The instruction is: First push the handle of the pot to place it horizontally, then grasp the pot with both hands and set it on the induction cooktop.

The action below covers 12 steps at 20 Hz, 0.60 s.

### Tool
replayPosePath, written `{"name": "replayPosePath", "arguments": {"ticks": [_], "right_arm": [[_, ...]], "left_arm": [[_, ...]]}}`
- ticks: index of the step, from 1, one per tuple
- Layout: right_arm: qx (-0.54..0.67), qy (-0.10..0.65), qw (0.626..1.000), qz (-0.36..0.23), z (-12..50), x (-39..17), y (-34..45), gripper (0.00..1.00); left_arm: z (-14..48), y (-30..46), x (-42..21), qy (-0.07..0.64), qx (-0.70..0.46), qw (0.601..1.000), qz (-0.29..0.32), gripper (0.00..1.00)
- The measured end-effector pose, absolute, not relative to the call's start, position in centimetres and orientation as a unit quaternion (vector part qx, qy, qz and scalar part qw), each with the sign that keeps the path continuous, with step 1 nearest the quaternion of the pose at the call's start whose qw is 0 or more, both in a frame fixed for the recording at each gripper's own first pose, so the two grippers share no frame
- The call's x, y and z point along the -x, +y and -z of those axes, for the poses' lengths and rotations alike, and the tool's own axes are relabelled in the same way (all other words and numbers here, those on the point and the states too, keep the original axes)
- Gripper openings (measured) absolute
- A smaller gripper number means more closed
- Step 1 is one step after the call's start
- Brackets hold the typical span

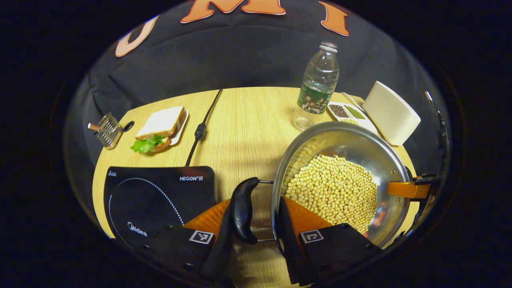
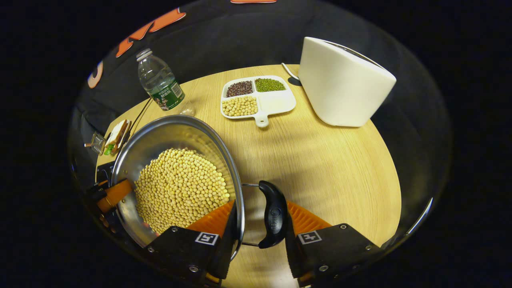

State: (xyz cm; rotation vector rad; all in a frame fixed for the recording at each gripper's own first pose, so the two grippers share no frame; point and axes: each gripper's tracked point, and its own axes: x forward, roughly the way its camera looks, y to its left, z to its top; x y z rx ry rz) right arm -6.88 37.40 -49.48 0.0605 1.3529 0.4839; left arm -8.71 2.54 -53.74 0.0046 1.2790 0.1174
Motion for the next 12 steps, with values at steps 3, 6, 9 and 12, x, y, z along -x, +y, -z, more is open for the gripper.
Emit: {"name": "replayPosePath", "arguments": {"ticks": [3,6,9,12], "right_arm": [[-0.032,0.604,0.763,-0.227,49.3,6.8,37.2,0.55],[-0.043,0.59,0.772,-0.233,49.9,7.1,37.4,0.55],[-0.042,0.572,0.783,-0.241,50.3,7.2,37.5,0.55],[-0.037,0.557,0.788,-0.26,50.3,6.6,37.7,0.54]], "left_arm": [[52.9,3.4,8.2,0.58,-0.009,0.812,-0.065,0.65],[51.9,4.2,7.6,0.555,-0.036,0.828,-0.068,0.64],[50.1,5.3,7.2,0.537,-0.041,0.839,-0.082,0.65],[48.7,5.6,7.5,0.529,-0.032,0.842,-0.104,0.63]]}}
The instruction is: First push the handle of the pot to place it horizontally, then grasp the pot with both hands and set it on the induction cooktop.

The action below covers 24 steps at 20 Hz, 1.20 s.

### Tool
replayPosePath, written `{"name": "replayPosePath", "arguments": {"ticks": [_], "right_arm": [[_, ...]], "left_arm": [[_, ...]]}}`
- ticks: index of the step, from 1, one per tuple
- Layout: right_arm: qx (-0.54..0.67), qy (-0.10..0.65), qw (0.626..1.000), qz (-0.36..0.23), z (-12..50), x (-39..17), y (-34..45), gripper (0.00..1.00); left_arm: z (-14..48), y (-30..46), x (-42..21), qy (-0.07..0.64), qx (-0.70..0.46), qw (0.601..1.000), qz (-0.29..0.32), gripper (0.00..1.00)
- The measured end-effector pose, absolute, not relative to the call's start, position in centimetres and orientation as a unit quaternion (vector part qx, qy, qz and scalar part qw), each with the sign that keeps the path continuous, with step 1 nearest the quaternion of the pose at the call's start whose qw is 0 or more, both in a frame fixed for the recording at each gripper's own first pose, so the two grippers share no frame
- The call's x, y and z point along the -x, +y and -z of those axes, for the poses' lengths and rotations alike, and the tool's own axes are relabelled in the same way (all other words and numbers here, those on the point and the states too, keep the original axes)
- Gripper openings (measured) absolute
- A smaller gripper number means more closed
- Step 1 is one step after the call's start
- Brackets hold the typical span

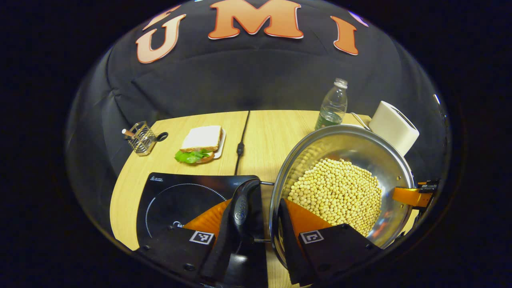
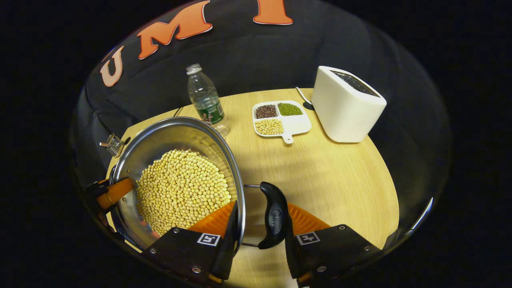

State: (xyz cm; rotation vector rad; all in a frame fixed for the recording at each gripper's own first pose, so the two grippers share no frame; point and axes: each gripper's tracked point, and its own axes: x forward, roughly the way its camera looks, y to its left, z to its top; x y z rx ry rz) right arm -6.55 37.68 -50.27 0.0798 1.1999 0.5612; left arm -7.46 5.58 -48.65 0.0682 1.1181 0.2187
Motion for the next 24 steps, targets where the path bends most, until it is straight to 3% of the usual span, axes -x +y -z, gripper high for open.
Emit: {"name": "replayPosePath", "arguments": {"ticks": [15,20,21,24], "right_arm": [[-0.004,0.502,0.783,-0.367,51.6,3.3,39.5,0.54],[0.005,0.505,0.77,-0.389,51.7,2.6,39.8,0.54],[0.006,0.504,0.769,-0.393,51.7,2.4,40.0,0.5],[-0.003,0.51,0.762,-0.398,51.9,1.9,39.9,0.54]], "left_arm": [[35.3,10.3,10.9,0.495,-0.036,0.846,-0.193,0.64],[34.0,10.4,10.9,0.498,-0.044,0.841,-0.208,0.63],[33.9,10.5,11.0,0.5,-0.042,0.838,-0.213,0.63],[33.5,10.2,11.1,0.495,-0.045,0.838,-0.225,0.63]]}}
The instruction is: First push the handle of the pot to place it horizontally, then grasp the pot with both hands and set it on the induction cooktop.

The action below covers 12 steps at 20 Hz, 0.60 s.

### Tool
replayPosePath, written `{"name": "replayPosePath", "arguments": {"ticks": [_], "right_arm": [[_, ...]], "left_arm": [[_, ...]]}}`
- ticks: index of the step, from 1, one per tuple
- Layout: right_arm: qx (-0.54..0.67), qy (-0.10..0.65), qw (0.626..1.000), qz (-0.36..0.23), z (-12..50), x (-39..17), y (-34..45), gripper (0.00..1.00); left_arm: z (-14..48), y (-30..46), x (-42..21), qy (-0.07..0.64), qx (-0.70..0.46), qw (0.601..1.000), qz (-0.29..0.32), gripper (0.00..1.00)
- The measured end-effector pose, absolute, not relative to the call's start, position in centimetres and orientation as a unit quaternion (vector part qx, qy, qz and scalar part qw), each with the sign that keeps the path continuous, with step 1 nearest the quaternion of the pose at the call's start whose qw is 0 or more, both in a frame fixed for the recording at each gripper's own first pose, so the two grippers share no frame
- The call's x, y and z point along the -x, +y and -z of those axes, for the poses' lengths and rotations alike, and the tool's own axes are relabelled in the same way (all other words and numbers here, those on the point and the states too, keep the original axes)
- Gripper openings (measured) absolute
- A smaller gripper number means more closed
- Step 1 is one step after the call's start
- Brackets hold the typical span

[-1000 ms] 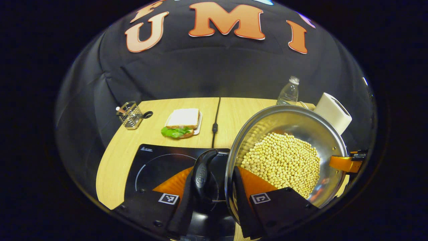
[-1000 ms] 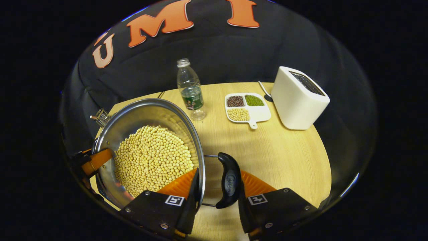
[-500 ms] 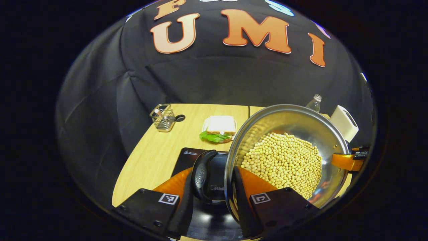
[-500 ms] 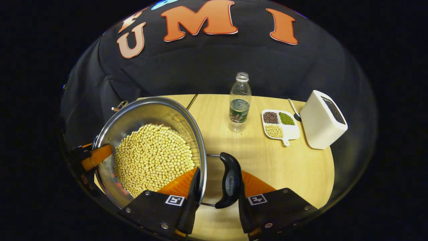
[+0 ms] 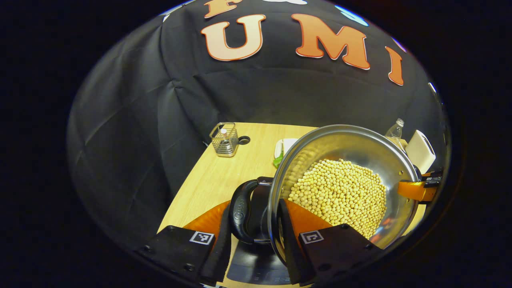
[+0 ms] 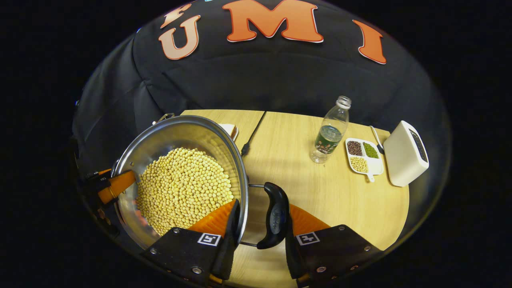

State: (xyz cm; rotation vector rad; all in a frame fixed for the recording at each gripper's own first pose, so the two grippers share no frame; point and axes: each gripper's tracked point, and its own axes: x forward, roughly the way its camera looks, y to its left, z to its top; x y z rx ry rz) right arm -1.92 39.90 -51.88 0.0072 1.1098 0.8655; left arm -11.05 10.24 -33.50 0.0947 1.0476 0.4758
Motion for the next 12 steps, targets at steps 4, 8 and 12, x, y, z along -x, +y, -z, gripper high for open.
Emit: {"name": "replayPosePath", "arguments": {"ticks": [4,8,12], "right_arm": [[-0.006,0.508,0.762,-0.401,52.1,1.9,39.8,0.54],[0.003,0.516,0.76,-0.395,52.0,2.0,39.6,0.54],[0.013,0.525,0.76,-0.384,51.5,1.9,39.4,0.54]], "left_arm": [[32.7,10.0,10.8,0.491,-0.048,0.838,-0.234,0.62],[33.4,10.0,10.9,0.501,-0.038,0.833,-0.232,0.63],[33.8,10.6,10.5,0.515,-0.021,0.825,-0.232,0.63]]}}
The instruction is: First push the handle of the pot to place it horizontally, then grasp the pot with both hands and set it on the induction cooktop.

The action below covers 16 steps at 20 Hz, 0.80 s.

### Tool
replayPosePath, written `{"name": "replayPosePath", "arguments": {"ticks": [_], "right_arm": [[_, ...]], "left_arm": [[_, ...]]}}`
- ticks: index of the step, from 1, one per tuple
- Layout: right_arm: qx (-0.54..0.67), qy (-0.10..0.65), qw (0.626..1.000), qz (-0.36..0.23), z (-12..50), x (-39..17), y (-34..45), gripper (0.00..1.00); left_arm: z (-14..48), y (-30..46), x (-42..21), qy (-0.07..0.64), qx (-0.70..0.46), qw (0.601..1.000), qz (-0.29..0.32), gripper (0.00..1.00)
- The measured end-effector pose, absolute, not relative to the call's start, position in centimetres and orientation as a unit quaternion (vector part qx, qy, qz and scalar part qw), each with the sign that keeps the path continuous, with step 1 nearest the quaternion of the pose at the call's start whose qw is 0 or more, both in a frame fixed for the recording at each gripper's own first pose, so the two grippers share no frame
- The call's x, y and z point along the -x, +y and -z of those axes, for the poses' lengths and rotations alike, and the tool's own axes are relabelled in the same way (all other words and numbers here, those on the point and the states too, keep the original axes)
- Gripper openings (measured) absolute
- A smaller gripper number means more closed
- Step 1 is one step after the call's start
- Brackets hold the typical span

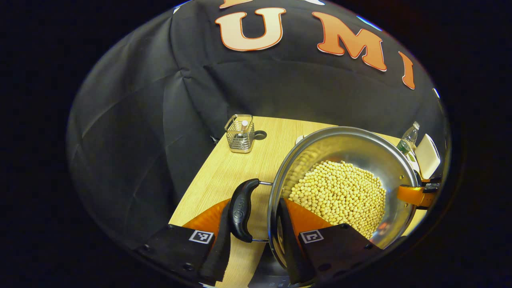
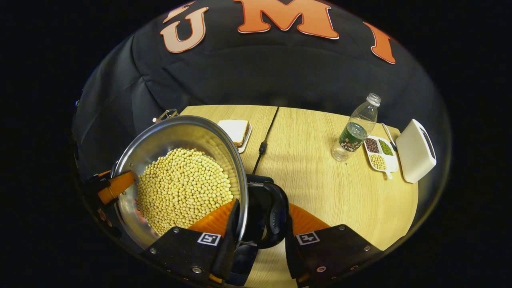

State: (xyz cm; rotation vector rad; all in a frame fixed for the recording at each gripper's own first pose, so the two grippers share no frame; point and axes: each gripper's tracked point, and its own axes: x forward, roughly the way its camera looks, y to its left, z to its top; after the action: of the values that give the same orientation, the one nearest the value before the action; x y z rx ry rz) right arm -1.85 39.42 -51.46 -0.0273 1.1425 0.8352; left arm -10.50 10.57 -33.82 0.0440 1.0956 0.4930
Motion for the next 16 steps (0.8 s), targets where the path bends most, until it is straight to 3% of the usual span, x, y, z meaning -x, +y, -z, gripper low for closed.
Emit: {"name": "replayPosePath", "arguments": {"ticks": [6,7,8,9,16], "right_arm": [[0.025,0.532,0.758,-0.375,50.9,1.9,39.5,0.54],[0.027,0.534,0.758,-0.374,50.9,1.9,39.5,0.5],[0.028,0.536,0.756,-0.373,50.9,1.9,39.6,0.58],[0.029,0.538,0.755,-0.373,50.8,1.8,39.6,0.54],[0.011,0.552,0.746,-0.372,51.4,2.0,39.7,0.54]], "left_arm": [[34.8,11.0,10.3,0.53,0.002,0.815,-0.234,0.65],[35.1,10.9,10.6,0.537,0.005,0.811,-0.234,0.64],[35.2,10.9,10.5,0.54,0.006,0.809,-0.233,0.65],[35.4,11.0,10.3,0.543,0.007,0.807,-0.233,0.64],[35.1,11.3,9.5,0.552,0.006,0.801,-0.23,0.65]]}}
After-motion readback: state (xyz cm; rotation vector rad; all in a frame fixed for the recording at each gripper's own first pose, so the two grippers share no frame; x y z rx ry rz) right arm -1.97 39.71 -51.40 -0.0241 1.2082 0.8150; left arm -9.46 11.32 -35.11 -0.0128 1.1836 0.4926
